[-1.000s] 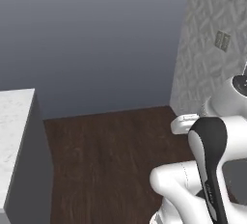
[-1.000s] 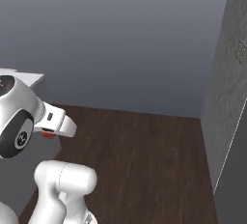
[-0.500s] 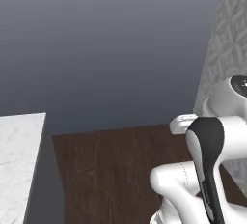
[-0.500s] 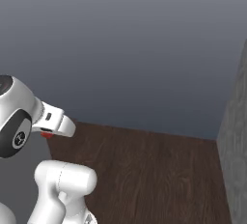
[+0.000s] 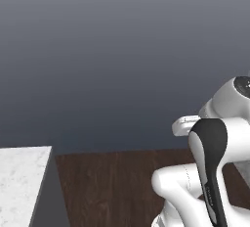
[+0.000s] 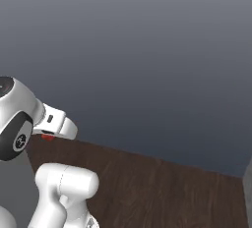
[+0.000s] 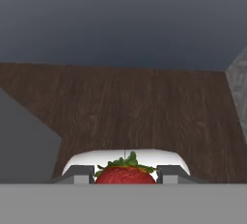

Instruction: Take the strawberry from the fridge and place it on top of the pancake, located on the dining counter.

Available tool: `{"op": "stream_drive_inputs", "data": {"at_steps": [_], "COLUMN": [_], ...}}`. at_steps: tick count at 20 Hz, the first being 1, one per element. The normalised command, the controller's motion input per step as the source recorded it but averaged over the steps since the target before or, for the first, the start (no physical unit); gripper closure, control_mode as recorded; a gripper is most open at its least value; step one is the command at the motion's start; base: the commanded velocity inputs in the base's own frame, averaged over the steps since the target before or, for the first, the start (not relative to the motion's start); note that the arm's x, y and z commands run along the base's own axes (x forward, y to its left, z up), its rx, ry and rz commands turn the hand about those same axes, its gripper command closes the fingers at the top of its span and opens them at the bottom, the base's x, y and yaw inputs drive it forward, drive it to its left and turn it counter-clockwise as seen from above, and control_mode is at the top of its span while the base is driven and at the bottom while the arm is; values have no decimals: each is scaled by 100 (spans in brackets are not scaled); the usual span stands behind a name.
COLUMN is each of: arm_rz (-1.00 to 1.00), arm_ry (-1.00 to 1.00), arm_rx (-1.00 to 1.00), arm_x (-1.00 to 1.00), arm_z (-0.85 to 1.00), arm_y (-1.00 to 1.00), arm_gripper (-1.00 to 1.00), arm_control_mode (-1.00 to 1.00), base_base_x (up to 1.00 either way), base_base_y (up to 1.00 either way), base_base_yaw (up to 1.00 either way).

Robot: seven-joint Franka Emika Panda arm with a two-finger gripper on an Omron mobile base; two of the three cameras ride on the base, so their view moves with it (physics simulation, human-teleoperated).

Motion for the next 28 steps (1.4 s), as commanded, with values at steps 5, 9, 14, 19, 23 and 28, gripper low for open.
{"op": "stream_drive_inputs", "data": {"at_steps": [5,9,14,19,23,28], "arm_rz": [0,0,0,0,0,0], "arm_ry": [0,0,0,0,0,0], "arm_rx": [0,0,0,0,0,0], "arm_x": [0,0,0,0,0,0], "arm_z": [0,0,0,0,0,0], "arm_y": [0,0,0,0,0,0], "arm_gripper": [100,100,100,100,100,100], "arm_control_mode": [100,100,100,100,100,100], "base_base_x": [100,100,100,100,100,100], "base_base_y": [10,-3,-23,-6,0,0], "base_base_yaw": [41,52,60,62,59,56]}}
